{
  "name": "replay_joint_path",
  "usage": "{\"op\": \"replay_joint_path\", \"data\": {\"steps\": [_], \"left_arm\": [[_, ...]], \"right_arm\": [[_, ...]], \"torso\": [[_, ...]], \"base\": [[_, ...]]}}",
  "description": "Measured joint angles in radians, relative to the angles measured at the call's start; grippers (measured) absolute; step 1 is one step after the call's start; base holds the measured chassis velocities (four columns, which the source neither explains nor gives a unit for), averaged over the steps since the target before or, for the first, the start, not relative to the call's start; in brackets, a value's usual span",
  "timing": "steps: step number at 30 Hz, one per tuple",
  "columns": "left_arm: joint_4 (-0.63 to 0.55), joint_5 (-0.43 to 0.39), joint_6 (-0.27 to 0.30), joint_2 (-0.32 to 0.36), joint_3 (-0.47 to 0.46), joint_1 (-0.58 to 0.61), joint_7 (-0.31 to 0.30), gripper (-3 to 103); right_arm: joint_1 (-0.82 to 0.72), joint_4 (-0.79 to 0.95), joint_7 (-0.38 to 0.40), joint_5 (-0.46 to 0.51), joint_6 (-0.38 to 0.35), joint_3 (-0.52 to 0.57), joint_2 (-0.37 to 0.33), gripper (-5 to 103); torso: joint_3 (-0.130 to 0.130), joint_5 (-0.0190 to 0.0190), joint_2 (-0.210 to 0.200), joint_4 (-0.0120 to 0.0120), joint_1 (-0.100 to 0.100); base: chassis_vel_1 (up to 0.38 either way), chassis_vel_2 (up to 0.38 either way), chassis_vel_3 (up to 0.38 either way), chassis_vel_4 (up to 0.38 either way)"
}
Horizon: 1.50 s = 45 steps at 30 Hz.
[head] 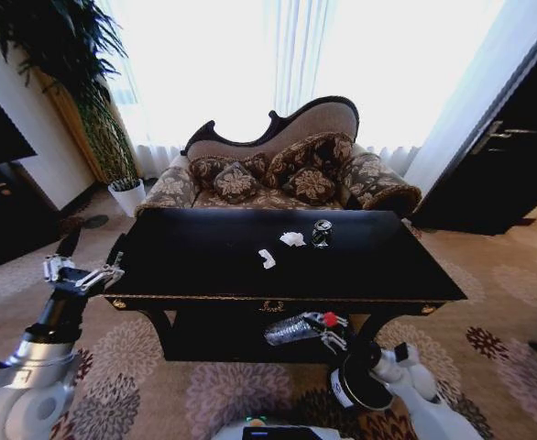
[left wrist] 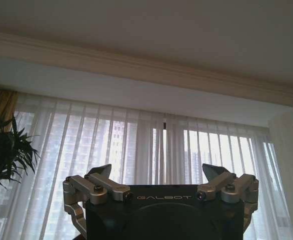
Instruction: Move to the front of the table and place the trash on the table into the trash bin.
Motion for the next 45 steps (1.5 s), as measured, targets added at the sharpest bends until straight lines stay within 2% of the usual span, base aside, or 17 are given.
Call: {"op": "replay_joint_path", "data": {"steps": [1, 5, 7, 14, 19, 22, 23, 24, 25, 27, 28, 31, 38, 43, 45], "left_arm": [[0.0, 0.0, 0.0, 0.0, 0.0, 0.0, 0.0, 100], [0.012, -0.005, 0.0, 0.0, -0.01, -0.001, -0.007, 100], [0.015, -0.004, 0.0, 0.0, -0.009, -0.003, -0.008, 100], [0.032, 0.01, 0.0, -0.006, 0.009, -0.019, -0.008, 100], [0.031, 0.018, -0.001, -0.021, 0.019, -0.017, -0.008, 100], [0.024, 0.016, -0.004, -0.023, 0.01, -0.009, -0.008, 100], [0.024, 0.016, -0.004, -0.023, 0.01, -0.009, -0.008, 100], [0.023, 0.013, -0.004, -0.022, 0.006, -0.008, -0.008, 100], [0.022, 0.009, -0.005, -0.017, -0.001, -0.006, -0.008, 100], [0.022, 0.004, -0.006, -0.011, -0.007, -0.005, -0.009, 100], [0.022, 0.004, -0.006, -0.011, -0.007, -0.005, -0.009, 100], [0.022, 0.003, -0.007, -0.01, -0.008, -0.004, -0.01, 100], [0.037, -0.001, -0.02, -0.001, -0.007, -0.004, -0.01, 100], [0.045, -0.001, -0.023, 0.001, -0.004, -0.007, -0.01, 100], [0.047, 0.004, -0.023, -0.001, 0.008, -0.01, -0.01, 100]], "right_arm": [[0.0, 0.0, 0.0, 0.0, 0.0, 0.0, 0.0, 23], [0.055, -0.196, -0.035, -0.133, 0.054, -0.003, -0.013, 23], [0.068, -0.232, -0.035, -0.156, 0.062, -0.003, -0.016, 23], [0.127, -0.405, 0.014, -0.263, 0.071, 0.001, -0.03, 23], [0.164, -0.505, 0.139, -0.413, 0.085, 0.021, -0.027, 23], [0.184, -0.55, 0.306, -0.559, 0.071, 0.046, -0.014, 23], [0.184, -0.55, 0.306, -0.559, 0.071, 0.046, -0.014, 23], [0.186, -0.559, 0.364, -0.582, 0.061, 0.049, -0.01, 23], [0.186, -0.568, 0.461, -0.606, 0.028, 0.051, -0.001, 23], [0.18, -0.576, 0.563, -0.618, -0.023, 0.055, 0.014, 23], [0.18, -0.576, 0.563, -0.618, -0.023, 0.055, 0.014, 23], [0.178, -0.599, 0.678, -0.651, -0.059, 0.078, 0.028, 23], [0.174, -0.622, 0.745, -0.674, -0.086, 0.135, 0.031, 23], [0.172, -0.65, 0.747, -0.705, -0.089, 0.163, 0.039, 23], [0.175, -0.713, 0.747, -0.715, -0.083, 0.165, 0.048, 23]], "torso": [[0.0, 0.0, 0.0, 0.0, 0.0], [0.0, -0.0003, 0.0, -0.0002, 0.0], [0.0, -0.0002, 0.0, -0.0002, 0.0], [0.0, -0.0002, 0.0, -0.0003, 0.0], [0.0, -0.0002, 0.0, -0.0002, 0.0], [0.0, -0.0002, 0.0, -0.0001, 0.0], [0.0, -0.0002, 0.0, -0.0001, 0.0], [0.0, -0.0003, 0.0, 0.0, 0.0], [0.0, -0.0004, 0.0, -0.0001, 0.0], [0.0, -0.0001, 0.0, -0.0001, 0.0], [0.0, -0.0001, 0.0, -0.0001, 0.0], [0.0, -0.0004, 0.0, -0.0001, 0.0], [0.0, -0.0004, 0.0, -0.0001, 0.0], [0.0, -0.0006, 0.0, 0.0, 0.0], [0.0, -0.0002, 0.0, -0.0003, 0.0]], "base": [[0.0, 0.0, 0.0, 0.0], [0.0, 0.0, 0.0, 0.0], [0.0, 0.0, 0.0, 0.0], [0.0, 0.0, 0.0, 0.0], [0.0, 0.0, 0.0, 0.0], [0.0, 0.0, 0.0, 0.0], [0.0, 0.0, 0.0, 0.0], [0.0, 0.0, 0.0, 0.0], [0.0, 0.0, 0.0, 0.0], [0.0, 0.0, 0.0, 0.0], [0.0, 0.0, 0.0, 0.0], [0.0, 0.0, 0.0, 0.0], [0.0, 0.0, 0.0, 0.0], [0.0, 0.0, 0.0, 0.0], [0.0, 0.0, 0.0, 0.0]]}}
